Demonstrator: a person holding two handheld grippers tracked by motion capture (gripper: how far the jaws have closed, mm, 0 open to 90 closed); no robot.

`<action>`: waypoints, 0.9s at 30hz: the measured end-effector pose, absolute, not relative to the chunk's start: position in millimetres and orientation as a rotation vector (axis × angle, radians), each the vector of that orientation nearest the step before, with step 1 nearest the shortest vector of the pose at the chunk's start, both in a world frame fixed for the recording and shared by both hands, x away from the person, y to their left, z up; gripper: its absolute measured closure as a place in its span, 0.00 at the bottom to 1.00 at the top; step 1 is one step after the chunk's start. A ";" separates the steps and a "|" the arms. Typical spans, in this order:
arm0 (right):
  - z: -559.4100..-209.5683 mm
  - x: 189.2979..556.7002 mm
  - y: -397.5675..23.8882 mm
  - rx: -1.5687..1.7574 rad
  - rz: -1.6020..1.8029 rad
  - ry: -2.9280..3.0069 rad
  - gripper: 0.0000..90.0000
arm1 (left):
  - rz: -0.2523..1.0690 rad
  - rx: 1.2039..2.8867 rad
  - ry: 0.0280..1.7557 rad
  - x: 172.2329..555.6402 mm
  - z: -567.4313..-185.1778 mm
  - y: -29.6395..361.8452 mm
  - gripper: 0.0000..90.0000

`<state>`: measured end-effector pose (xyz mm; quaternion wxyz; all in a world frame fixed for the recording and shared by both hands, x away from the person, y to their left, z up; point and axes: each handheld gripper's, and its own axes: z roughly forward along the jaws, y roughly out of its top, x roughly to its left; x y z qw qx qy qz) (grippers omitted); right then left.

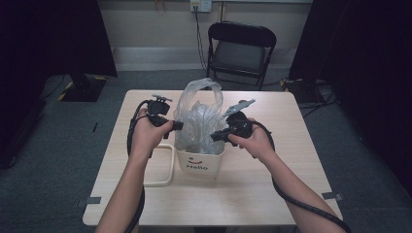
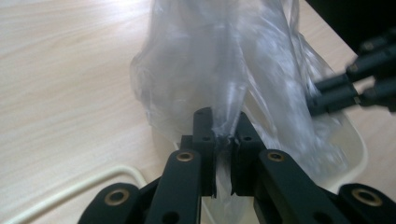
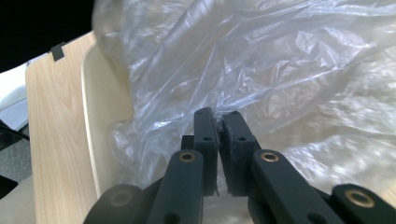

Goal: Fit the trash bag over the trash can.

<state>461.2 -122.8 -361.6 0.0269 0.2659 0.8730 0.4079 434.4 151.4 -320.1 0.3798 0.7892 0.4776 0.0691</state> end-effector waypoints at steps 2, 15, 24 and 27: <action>-361.2 460.8 -124.4 0.822 1.266 2.693 0.95 | 0.169 2.016 1.215 430.1 -321.3 153.9 0.93; -358.2 458.1 -145.2 0.885 1.260 2.659 0.97 | 0.167 2.033 1.215 401.4 -338.7 175.5 0.94; -352.4 460.7 -144.3 0.933 1.314 2.571 0.59 | 0.159 2.031 1.204 407.7 -339.6 168.2 0.94; -347.9 462.8 -140.8 0.921 1.299 2.538 0.47 | 0.159 2.041 1.189 409.7 -338.0 166.1 0.94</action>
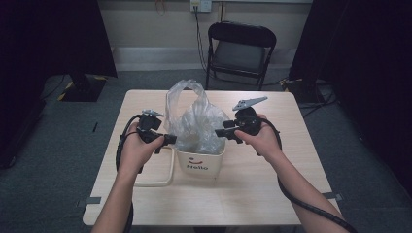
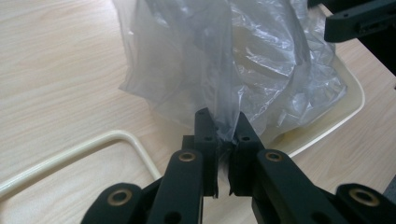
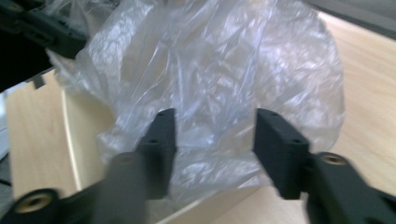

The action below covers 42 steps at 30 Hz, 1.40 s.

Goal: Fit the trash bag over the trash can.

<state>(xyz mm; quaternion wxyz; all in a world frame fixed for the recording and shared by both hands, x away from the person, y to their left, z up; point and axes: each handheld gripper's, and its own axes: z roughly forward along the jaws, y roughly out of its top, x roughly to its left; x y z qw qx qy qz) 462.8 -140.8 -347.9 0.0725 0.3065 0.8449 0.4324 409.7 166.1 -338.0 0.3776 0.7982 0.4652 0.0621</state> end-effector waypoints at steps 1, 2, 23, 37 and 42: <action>-347.9 462.8 -140.8 0.921 1.299 2.538 0.47 | 0.159 2.041 1.189 409.7 -338.0 166.1 0.94; -342.8 466.1 -139.0 0.920 1.297 2.515 0.43 | 0.159 2.048 1.183 411.2 -337.1 165.0 0.94; -335.6 475.9 -125.9 0.912 1.327 2.690 0.99 | 0.146 2.077 1.152 405.8 -339.9 162.7 0.94; -350.6 441.6 -178.3 0.884 1.342 2.705 1.00 | 0.132 2.022 1.152 386.5 -352.6 168.4 0.93; -353.9 431.1 -184.3 0.844 1.332 2.730 1.00 | 0.131 2.036 1.157 380.2 -357.4 169.9 0.94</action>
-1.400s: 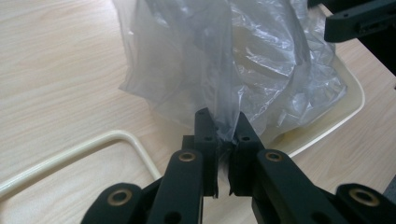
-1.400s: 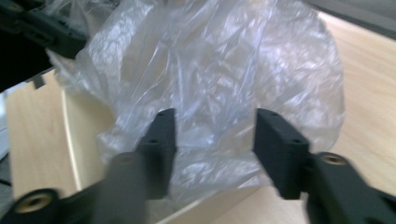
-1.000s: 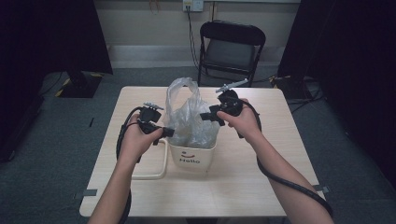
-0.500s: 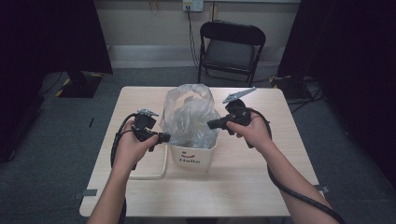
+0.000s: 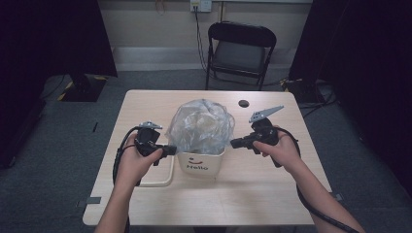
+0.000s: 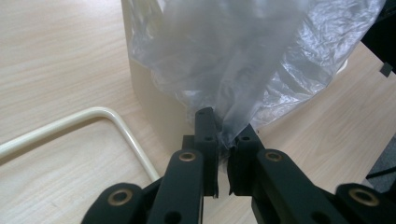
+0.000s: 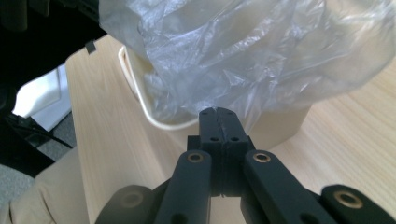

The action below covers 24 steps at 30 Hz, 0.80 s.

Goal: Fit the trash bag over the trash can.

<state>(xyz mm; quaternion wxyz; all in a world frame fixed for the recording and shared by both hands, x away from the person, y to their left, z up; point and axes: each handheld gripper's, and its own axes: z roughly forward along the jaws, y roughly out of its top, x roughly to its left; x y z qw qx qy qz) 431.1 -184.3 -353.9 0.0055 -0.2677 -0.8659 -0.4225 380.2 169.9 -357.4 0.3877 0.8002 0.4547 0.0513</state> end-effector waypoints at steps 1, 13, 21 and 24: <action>-356.0 429.3 -184.0 -0.833 -1.302 -2.731 1.00 | 0.135 2.036 1.159 379.7 -359.8 169.8 0.94; -387.9 433.2 -176.9 -0.839 -1.186 -2.762 1.00 | 0.097 2.081 1.153 381.8 -384.0 175.3 0.95; -400.9 439.9 -178.0 -0.881 -1.188 -2.747 1.00 | 0.103 2.091 1.142 384.3 -394.4 171.2 0.93; -406.2 443.5 -176.5 -0.890 -1.197 -2.732 1.00 | 0.099 2.095 1.133 385.4 -395.5 172.0 0.93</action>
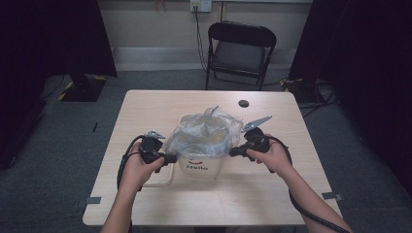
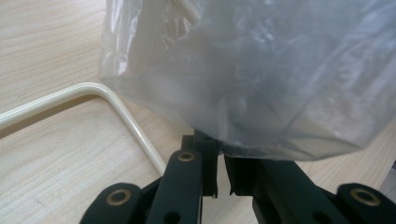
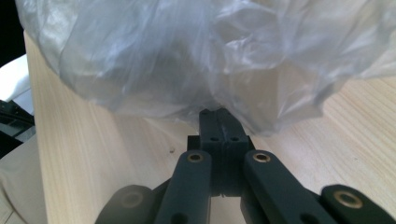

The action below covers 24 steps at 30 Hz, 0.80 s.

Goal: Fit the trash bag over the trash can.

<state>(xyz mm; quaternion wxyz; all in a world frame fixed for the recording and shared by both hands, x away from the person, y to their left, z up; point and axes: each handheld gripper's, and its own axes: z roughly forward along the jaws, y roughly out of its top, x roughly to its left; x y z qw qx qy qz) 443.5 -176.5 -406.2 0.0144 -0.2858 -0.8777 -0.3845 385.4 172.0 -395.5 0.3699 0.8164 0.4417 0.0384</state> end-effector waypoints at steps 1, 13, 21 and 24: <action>-406.4 444.3 -175.6 -0.885 -1.196 -2.733 1.00 | 0.098 2.090 1.138 385.2 -395.3 172.7 0.93; -385.7 436.0 -186.4 -0.908 -1.256 -2.767 0.68 | 0.096 2.083 1.139 371.5 -379.1 186.7 0.34; -366.4 434.6 -200.5 -0.987 -1.345 -2.780 0.43 | 0.137 2.025 1.160 367.9 -358.3 204.5 0.25; -359.4 436.4 -206.4 -1.013 -1.372 -2.776 0.40 | 0.146 1.997 1.176 367.8 -351.2 211.0 0.24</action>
